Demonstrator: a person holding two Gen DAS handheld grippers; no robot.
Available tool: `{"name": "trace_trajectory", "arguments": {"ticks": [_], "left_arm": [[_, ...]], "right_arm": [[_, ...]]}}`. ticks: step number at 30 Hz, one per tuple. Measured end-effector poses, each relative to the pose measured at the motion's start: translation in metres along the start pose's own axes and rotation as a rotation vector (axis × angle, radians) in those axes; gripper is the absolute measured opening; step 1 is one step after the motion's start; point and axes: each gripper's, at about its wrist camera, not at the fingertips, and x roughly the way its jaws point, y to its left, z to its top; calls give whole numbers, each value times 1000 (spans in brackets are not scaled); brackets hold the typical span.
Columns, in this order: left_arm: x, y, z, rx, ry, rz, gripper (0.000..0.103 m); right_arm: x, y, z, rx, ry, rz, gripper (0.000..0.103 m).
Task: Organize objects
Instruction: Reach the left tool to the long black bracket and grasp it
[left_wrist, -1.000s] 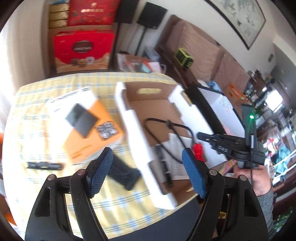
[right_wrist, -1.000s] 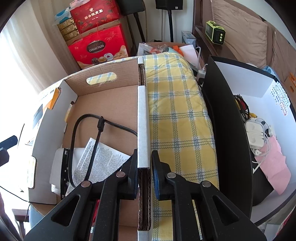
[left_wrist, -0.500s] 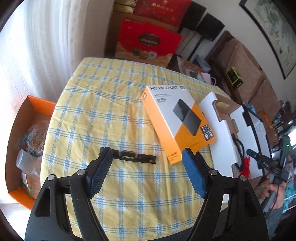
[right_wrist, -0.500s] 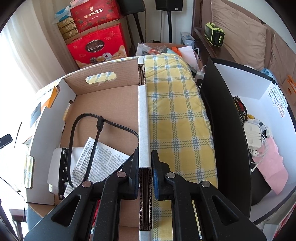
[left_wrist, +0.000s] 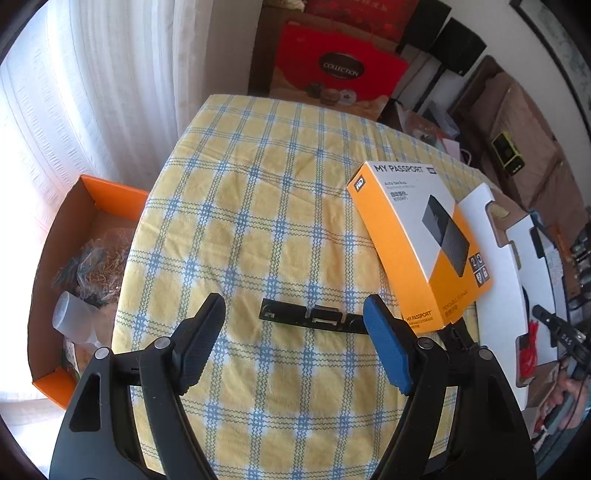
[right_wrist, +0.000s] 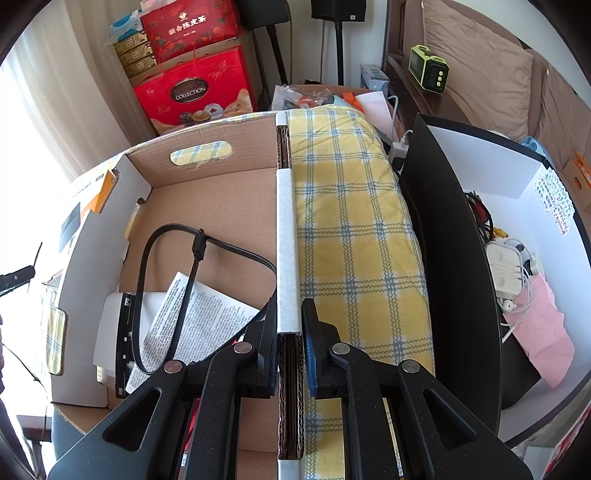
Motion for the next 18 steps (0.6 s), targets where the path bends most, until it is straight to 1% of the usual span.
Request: {"name": "trace_trajectory", "arguments": {"ticks": [4, 7, 12, 16, 18], "left_arm": [[12, -2, -1, -9, 38, -4, 74], [16, -5, -2, -13, 46, -16, 74], [21, -12, -5, 1, 65, -15, 68], [22, -16, -7, 12, 61, -2, 67], [22, -17, -6, 11, 61, 0, 63]], "right_arm": [[1, 0, -1, -1, 3, -4, 10], [1, 0, 0, -1, 3, -3, 10], [3, -1, -1, 0, 9, -4, 10], [3, -1, -1, 0, 9, -8, 10], [3, -1, -1, 0, 9, -7, 10]]}}
